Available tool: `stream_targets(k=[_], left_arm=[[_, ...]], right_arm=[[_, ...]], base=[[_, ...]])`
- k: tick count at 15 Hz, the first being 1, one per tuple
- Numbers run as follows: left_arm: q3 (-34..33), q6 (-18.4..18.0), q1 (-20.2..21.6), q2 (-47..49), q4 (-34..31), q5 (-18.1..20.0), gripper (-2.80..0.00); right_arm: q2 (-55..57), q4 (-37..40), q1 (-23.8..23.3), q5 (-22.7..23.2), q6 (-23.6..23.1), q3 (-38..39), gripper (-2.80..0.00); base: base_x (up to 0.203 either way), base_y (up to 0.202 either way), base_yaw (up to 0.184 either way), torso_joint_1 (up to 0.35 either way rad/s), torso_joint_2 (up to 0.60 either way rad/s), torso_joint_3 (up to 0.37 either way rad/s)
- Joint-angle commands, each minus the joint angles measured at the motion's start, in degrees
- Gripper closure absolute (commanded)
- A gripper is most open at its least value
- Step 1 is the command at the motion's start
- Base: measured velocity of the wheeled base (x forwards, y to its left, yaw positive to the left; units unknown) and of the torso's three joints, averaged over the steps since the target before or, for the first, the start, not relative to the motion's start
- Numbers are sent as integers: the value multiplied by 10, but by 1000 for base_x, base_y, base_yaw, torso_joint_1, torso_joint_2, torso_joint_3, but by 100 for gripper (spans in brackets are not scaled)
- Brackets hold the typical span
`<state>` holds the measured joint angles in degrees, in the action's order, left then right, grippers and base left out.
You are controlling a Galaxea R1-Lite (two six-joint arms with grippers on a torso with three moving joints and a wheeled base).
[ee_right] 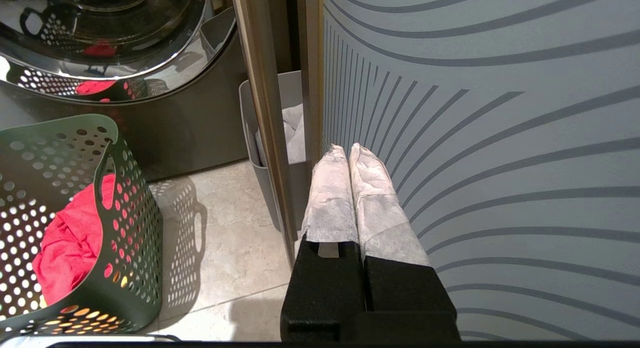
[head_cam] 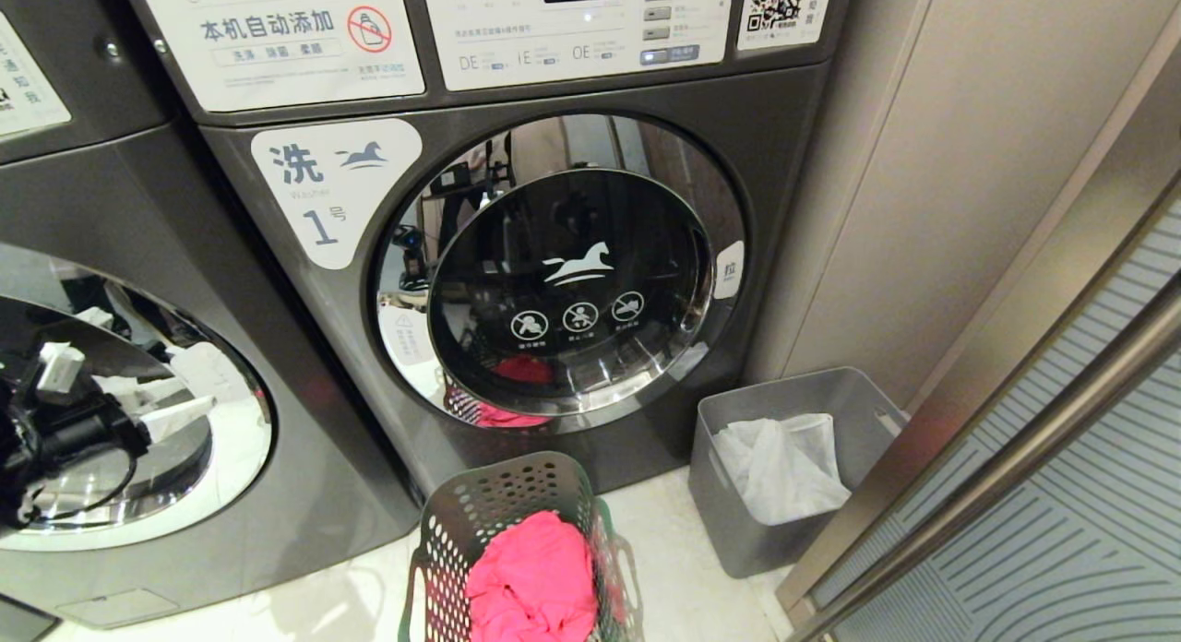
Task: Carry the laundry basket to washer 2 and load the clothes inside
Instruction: Open the lid of the washing machine
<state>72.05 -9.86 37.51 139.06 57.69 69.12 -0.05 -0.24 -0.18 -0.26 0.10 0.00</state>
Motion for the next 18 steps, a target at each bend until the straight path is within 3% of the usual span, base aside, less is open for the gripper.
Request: stream_targets(k=[1, 5, 12, 18], left_arm=[[0, 1, -3, 2, 5, -1, -280], [-3, 3, 2, -9, 5, 5, -280], [-24, 2, 25, -13, 13, 58, -280], [-24, 2, 24, -8, 16, 60, -280]], right_arm=[[0, 0, 0, 0, 0, 0, 0], [0, 0, -1, 0, 0, 0, 0], [0, 0, 0, 0, 0, 0, 0], [0, 0, 0, 0, 0, 0, 0]], base=[[0, 0, 0, 0, 0, 0], [0, 0, 0, 0, 0, 0], [0, 0, 0, 0, 0, 0], [0, 0, 0, 0, 0, 0]])
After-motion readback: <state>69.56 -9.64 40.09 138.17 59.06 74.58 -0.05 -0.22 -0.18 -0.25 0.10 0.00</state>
